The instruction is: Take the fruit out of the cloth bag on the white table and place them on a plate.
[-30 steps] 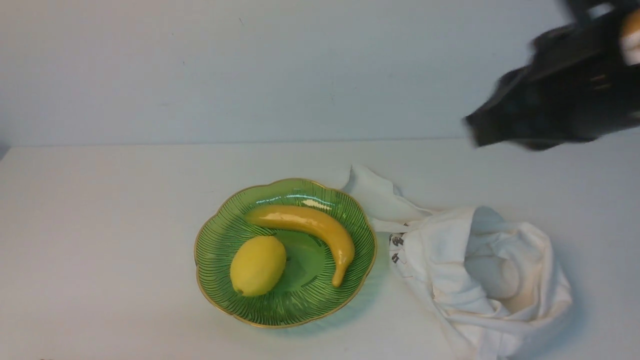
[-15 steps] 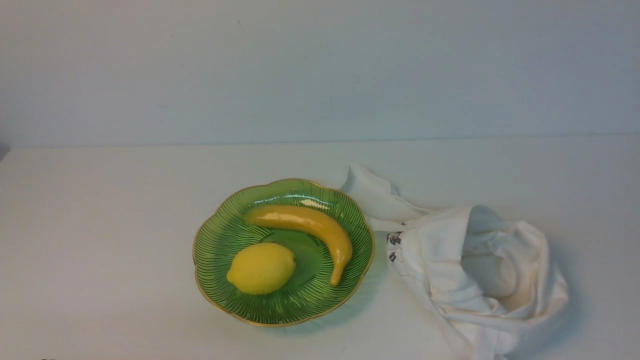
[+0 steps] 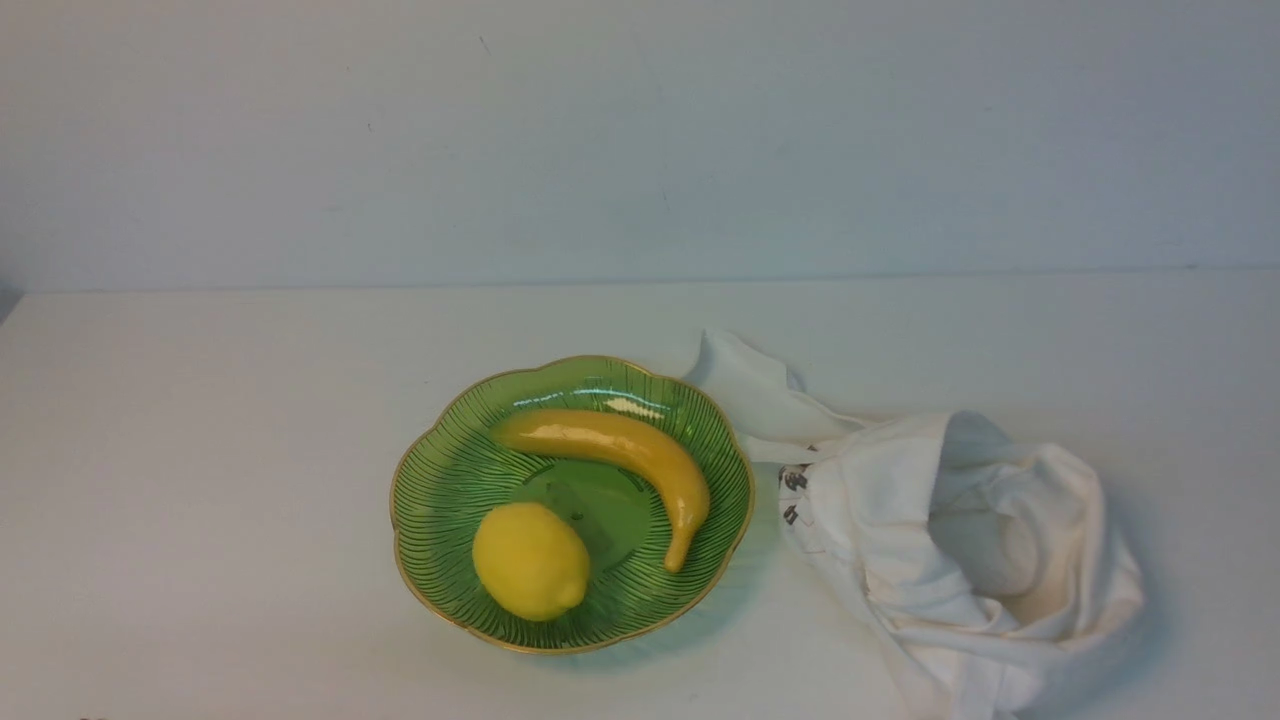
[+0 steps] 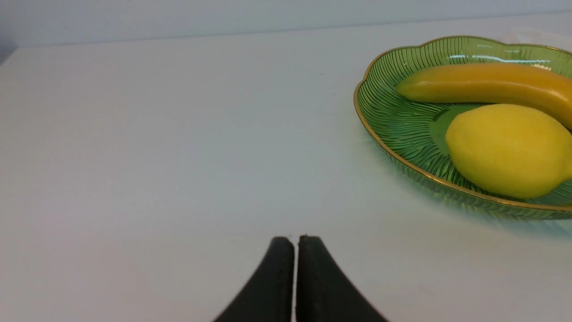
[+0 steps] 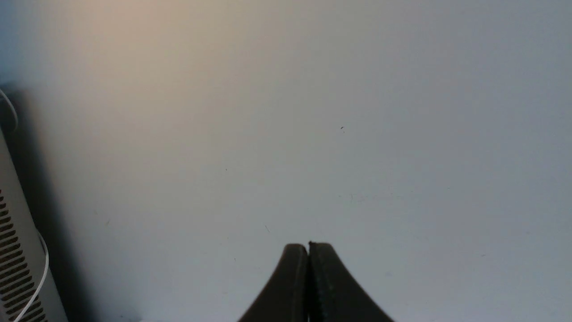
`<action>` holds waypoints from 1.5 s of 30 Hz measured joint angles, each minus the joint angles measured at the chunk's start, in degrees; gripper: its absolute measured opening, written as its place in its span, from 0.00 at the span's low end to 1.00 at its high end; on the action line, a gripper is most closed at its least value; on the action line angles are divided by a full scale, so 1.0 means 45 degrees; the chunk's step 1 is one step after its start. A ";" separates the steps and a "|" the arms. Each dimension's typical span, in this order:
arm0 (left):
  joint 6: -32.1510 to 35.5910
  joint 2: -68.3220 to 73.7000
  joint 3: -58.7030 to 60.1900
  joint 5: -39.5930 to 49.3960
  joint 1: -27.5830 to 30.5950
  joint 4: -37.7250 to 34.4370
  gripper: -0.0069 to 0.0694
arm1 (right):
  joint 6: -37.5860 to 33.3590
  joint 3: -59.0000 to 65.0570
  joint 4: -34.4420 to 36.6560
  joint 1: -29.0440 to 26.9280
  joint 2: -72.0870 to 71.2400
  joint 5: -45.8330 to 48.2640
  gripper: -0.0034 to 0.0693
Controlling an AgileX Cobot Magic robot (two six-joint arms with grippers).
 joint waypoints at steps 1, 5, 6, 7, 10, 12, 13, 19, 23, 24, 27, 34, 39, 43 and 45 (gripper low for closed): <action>0.0000 0.0000 0.0000 0.0000 0.0000 0.0000 0.08 | 0.0000 0.0000 0.0000 0.0000 0.0000 0.0000 0.03; 0.0000 0.0000 0.0000 0.0000 0.0000 0.0000 0.08 | 0.0000 0.0000 0.0000 0.0000 0.0000 0.0000 0.03; 0.0000 0.0000 0.0000 0.0000 0.0000 0.0000 0.08 | -0.0011 0.0000 0.0000 0.0000 0.0000 0.0000 0.03; 0.0000 0.0000 0.0000 0.0000 0.0000 0.0000 0.08 | -0.0020 0.0000 -0.0033 0.0000 0.0000 0.0000 0.03; 0.0000 0.0000 0.0000 0.0000 0.0000 0.0000 0.08 | -0.0113 0.0000 -0.0190 0.0000 0.0000 0.0000 0.03; 0.0000 0.0000 0.0000 0.0000 0.0000 0.0000 0.08 | -0.0259 0.0041 -0.0042 0.0000 0.0000 0.0000 0.03; 0.0000 0.0000 0.0000 0.0000 0.0000 0.0000 0.08 | -0.0359 0.0069 0.0049 0.0000 0.0000 -0.0026 0.03; 0.0000 0.0000 0.0000 0.0000 0.0000 0.0000 0.08 | -0.4799 0.0930 0.3185 0.0000 0.0000 -0.1910 0.03; 0.0000 0.0000 0.0000 0.0000 0.0000 0.0000 0.08 | -0.7203 0.1528 0.5029 0.0000 0.0000 -0.2985 0.03; 0.0000 0.0000 0.0000 0.0000 0.0000 0.0000 0.08 | -0.7735 0.1789 0.5470 0.0000 0.0000 -0.3320 0.03; 0.0000 0.0000 0.0000 0.0000 0.0000 0.0000 0.08 | -0.8152 0.2427 0.5889 0.0000 0.0000 -0.3698 0.03; 0.0000 0.0000 0.0000 0.0000 0.0000 0.0000 0.08 | -0.8287 0.4456 0.5542 -0.1443 -0.0248 -0.3821 0.03; 0.0000 0.0000 0.0000 0.0000 0.0000 0.0000 0.08 | -0.8287 0.7055 0.4932 -0.4361 -0.0251 -0.3762 0.03; 0.0000 0.0000 0.0000 0.0000 0.0000 0.0000 0.08 | -0.8178 0.8364 0.4851 -0.6450 -0.0251 -0.2972 0.03; 0.0000 0.0000 0.0000 0.0000 0.0000 0.0000 0.08 | -0.8111 0.8342 0.4851 -0.7028 -0.0239 -0.2693 0.03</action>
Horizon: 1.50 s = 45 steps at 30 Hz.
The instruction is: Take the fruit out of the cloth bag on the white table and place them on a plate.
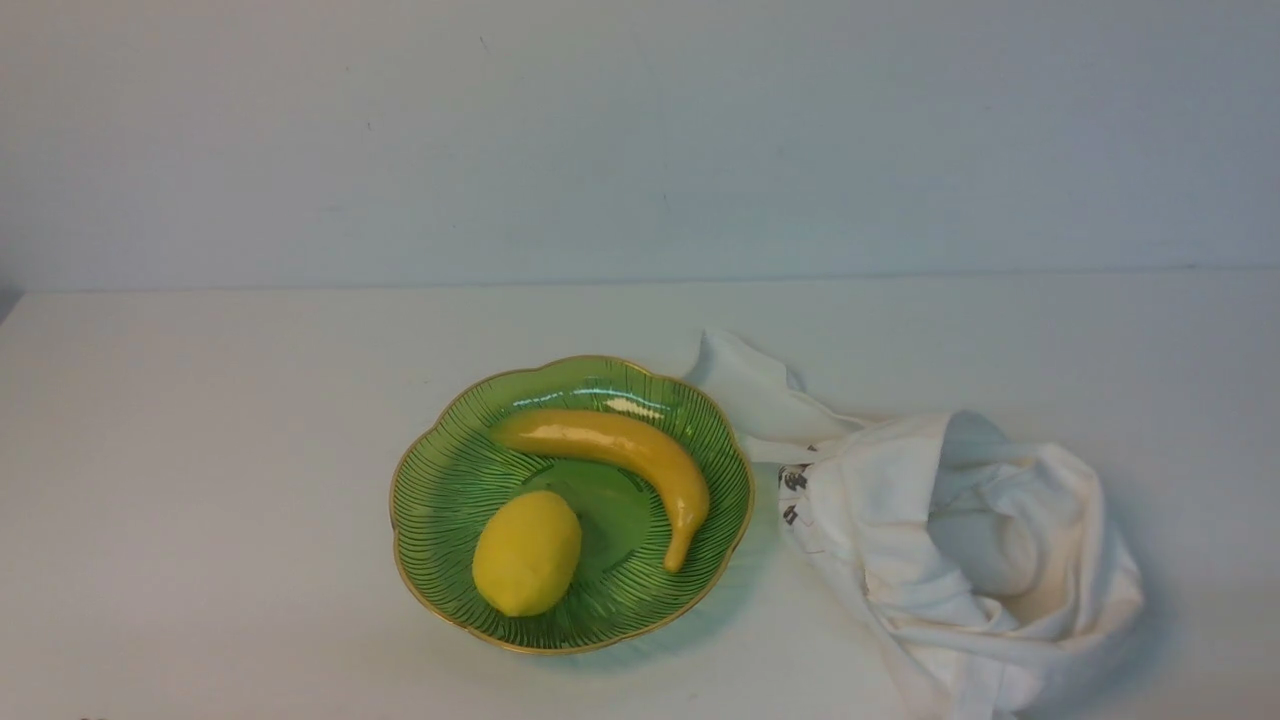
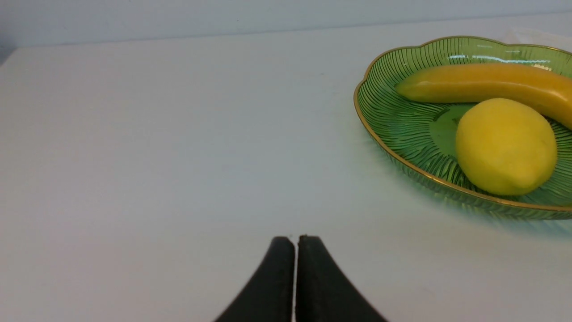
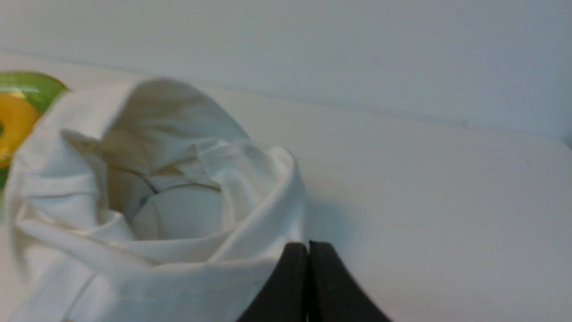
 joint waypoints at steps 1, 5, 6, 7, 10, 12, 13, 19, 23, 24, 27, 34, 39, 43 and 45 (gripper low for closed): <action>0.0000 0.0000 0.0000 0.0000 0.0000 0.0000 0.08 | 0.0021 -0.0012 0.0000 -0.0113 0.0000 0.0026 0.03; 0.0000 0.0000 0.0000 0.0000 0.0000 0.0000 0.08 | 0.0064 -0.0036 0.0000 -0.0584 0.0000 0.0175 0.03; 0.0000 0.0000 0.0000 0.0000 0.0000 0.0000 0.08 | 0.0095 -0.0036 0.0000 -0.0603 0.0000 0.0176 0.03; 0.0000 0.0000 0.0000 0.0000 0.0000 0.0000 0.08 | 0.0096 -0.0036 0.0000 -0.0612 0.0000 0.0188 0.03; 0.0000 0.0000 0.0000 0.0000 0.0000 0.0000 0.08 | 0.0105 -0.0036 0.0000 -0.0612 0.0000 0.0188 0.03; 0.0000 0.0000 0.0000 0.0000 0.0000 0.0000 0.08 | 0.0105 -0.0036 0.0000 -0.0622 0.0000 0.0188 0.03; 0.0000 0.0000 0.0000 0.0000 0.0000 0.0000 0.08 | 0.0105 -0.0036 0.0000 -0.0622 0.0000 0.0188 0.03; 0.0000 0.0000 0.0000 0.0000 0.0000 0.0000 0.08 | 0.0105 -0.0036 0.0000 -0.0622 0.0000 0.0188 0.03; 0.0000 0.0000 0.0000 0.0000 0.0000 0.0000 0.08 | 0.0105 -0.0036 0.0000 -0.0624 0.0000 0.0188 0.03; 0.0000 0.0000 0.0000 0.0000 0.0000 0.0000 0.08 | 0.0105 -0.0036 0.0000 -0.0624 0.0000 0.0188 0.03; 0.0000 0.0000 0.0000 0.0000 0.0000 0.0000 0.08 | 0.0105 -0.0036 0.0000 -0.0624 0.0000 0.0188 0.03; 0.0000 0.0000 0.0000 0.0000 0.0000 0.0000 0.08 | 0.0110 -0.0036 0.0000 -0.0624 0.0000 0.0188 0.03; 0.0000 0.0000 0.0000 0.0000 0.0000 0.0000 0.08 | 0.0110 -0.0036 0.0000 -0.0624 0.0000 0.0188 0.03; 0.0000 0.0000 0.0000 0.0000 0.0000 0.0000 0.08 | 0.0110 -0.0036 0.0000 -0.0624 0.0000 0.0188 0.03; 0.0000 0.0000 0.0000 0.0000 0.0000 0.0000 0.08 | 0.0110 -0.0036 0.0000 -0.0624 0.0000 0.0188 0.03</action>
